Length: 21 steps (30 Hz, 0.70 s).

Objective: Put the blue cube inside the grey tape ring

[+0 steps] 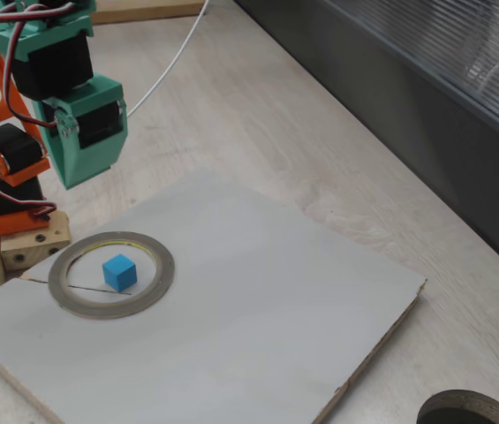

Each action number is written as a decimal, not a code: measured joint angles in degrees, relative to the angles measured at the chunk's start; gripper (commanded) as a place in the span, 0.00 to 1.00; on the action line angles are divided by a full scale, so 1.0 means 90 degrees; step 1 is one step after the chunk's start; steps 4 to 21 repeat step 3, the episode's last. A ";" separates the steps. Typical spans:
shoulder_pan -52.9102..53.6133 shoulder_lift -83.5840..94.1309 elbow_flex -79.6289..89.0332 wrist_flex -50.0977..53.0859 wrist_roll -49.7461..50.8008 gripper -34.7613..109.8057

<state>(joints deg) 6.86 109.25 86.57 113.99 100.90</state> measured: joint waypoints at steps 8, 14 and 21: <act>0.0000 0.0000 0.0000 0.0000 0.0000 0.23; 0.0000 0.0000 0.0000 0.0000 0.0000 0.23; 0.0000 0.0000 0.0000 0.0000 0.0000 0.23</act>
